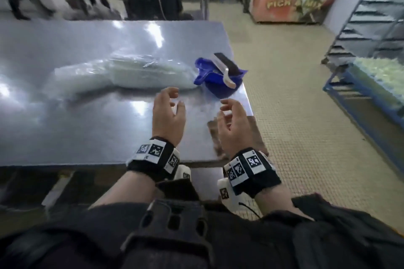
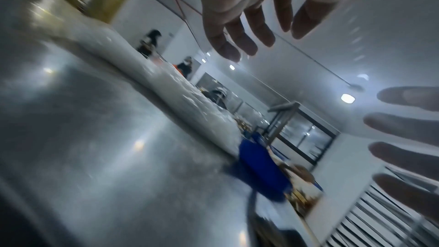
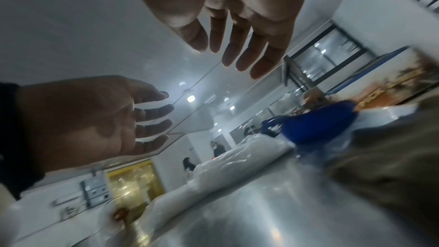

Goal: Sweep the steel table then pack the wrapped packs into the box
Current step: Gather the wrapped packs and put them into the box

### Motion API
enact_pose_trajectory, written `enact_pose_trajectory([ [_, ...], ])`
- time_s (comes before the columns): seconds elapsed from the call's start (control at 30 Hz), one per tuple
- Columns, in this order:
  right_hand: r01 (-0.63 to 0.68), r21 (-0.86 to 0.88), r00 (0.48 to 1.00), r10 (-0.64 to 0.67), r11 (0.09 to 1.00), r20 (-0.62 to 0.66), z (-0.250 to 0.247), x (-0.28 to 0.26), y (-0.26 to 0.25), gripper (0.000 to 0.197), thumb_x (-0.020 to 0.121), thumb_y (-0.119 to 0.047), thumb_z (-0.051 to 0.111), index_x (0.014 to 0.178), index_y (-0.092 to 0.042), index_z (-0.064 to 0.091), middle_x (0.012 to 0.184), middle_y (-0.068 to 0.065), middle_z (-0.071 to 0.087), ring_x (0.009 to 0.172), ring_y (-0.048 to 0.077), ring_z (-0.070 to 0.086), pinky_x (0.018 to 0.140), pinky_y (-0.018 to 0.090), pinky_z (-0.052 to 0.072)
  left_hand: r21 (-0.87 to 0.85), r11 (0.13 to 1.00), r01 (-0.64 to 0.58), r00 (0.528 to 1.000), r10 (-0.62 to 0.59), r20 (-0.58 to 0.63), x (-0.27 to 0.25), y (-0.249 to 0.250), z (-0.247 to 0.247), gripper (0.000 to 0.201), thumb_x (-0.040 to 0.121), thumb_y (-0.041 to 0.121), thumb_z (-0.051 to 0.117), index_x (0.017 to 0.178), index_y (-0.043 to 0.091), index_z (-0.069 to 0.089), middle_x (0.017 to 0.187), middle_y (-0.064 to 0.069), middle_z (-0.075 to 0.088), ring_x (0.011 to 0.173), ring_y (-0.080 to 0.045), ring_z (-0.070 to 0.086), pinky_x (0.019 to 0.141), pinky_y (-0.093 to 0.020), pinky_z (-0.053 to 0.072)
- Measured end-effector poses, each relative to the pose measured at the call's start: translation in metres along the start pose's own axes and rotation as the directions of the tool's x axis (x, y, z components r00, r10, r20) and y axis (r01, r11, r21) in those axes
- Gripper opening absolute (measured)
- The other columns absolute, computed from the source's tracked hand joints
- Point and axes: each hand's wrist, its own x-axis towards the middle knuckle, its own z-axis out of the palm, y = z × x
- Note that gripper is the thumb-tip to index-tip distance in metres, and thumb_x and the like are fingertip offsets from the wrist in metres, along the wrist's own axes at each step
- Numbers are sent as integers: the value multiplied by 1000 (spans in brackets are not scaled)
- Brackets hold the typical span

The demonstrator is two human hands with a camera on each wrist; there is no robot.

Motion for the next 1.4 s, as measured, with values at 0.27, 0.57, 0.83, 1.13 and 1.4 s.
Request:
enact_pose_trajectory([
  [0.27, 83, 106, 991, -93, 991, 92, 180, 57, -50, 28, 95, -15, 52, 122, -9, 55, 110, 6, 58, 97, 20, 58, 85, 34, 51, 103, 983, 150, 976, -131, -171, 71, -112, -132, 25, 90, 12, 55, 114, 10, 52, 108, -4, 50, 100, -26, 54, 91, -37, 45],
  [0.57, -200, -154, 979, 191, 968, -72, 329, 144, -62, 45, 97, -34, 44, 140, -18, 44, 140, 21, 40, 130, 34, 38, 110, 40, 28, 129, 963, 237, 969, -243, 34, 192, -235, -196, 36, 93, 31, 46, 126, 16, 47, 124, -8, 50, 106, -18, 51, 100, -42, 44],
  [0.83, -587, -399, 810, 521, 705, -271, 331, 212, -29, 55, 99, -48, 36, 150, -38, 20, 161, 14, 7, 142, 41, 18, 116, 54, 20, 227, 906, 358, 833, -420, 360, 275, -260, -146, 61, 96, 45, 42, 146, 16, 22, 149, -18, 30, 135, -34, 34, 111, -43, 27],
  [1.13, -710, -448, 662, 732, 543, -161, 301, 249, 6, 68, 92, -68, 34, 150, -49, 6, 159, 15, 12, 142, 41, 19, 115, 51, 17, 512, 789, 340, 721, -569, 397, 311, -281, -105, 83, 83, 72, 40, 146, 45, -6, 148, -26, 23, 134, -45, 30, 108, -50, 28],
  [1.4, -623, -381, 781, 569, 684, -256, 301, 218, 37, 69, 81, -71, 52, 140, -38, 42, 160, -1, 18, 132, 41, 35, 113, 48, 24, 466, 856, 224, 806, -432, 404, 293, -304, -110, 82, 88, 56, 50, 151, 30, 3, 147, -19, 37, 121, -42, 47, 102, -43, 35],
])
